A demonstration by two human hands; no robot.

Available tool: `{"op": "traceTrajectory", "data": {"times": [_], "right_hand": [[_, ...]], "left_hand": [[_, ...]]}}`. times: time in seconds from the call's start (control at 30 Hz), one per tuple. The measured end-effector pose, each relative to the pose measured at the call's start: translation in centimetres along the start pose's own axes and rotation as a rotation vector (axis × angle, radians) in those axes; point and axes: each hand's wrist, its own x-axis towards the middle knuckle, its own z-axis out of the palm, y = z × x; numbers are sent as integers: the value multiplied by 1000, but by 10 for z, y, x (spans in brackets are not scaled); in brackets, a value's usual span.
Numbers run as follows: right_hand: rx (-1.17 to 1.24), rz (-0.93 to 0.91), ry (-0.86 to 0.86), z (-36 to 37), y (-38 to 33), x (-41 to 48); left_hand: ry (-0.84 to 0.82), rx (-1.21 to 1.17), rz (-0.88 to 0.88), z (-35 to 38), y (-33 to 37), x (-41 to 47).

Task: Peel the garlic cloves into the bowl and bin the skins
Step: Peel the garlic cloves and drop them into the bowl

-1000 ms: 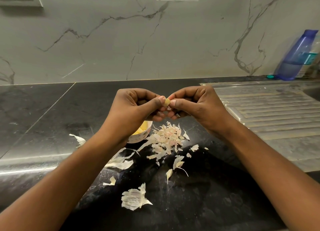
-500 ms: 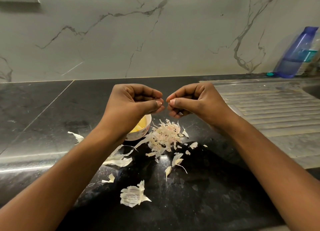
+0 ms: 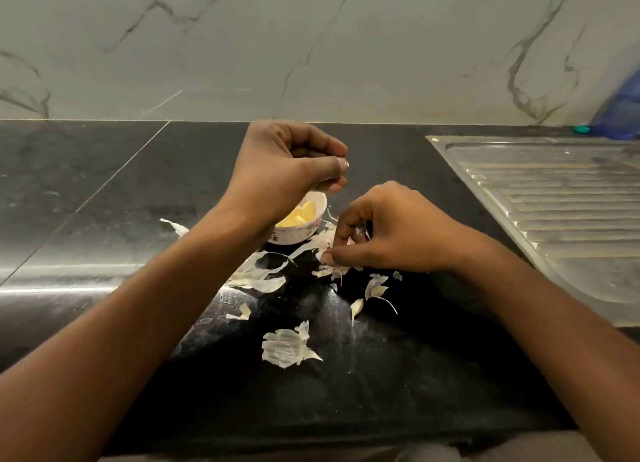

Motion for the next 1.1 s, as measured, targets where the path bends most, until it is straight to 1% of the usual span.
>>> {"op": "traceTrajectory", "data": {"times": [0.17,0.27,0.43,0.63,0.7,0.8,0.97,1.1], "right_hand": [[-18,23,-21,-1,-1,0],[46,-5,-3,-1,1,0],[353,-24,129,-19,13,-2],[648,16,274,-35,22,-5],[668,26,313,-37,24,-5],[643,20,322,-37,25,-6],[612,-13,281,-37,26,-4],[589,-13,247,-38,26,-3]], "left_hand": [[-8,16,1,0,0,0],[-13,27,1,0,0,0],[-28,25,-7,-5,0,2],[-114,39,-73,-4,1,2],[-155,24,-101,-3,2,2],[-203,-28,-106,-1,4,0],[-175,-89,-63,-1,4,-2],[-191,-89,-34,-2,3,-2]]}}
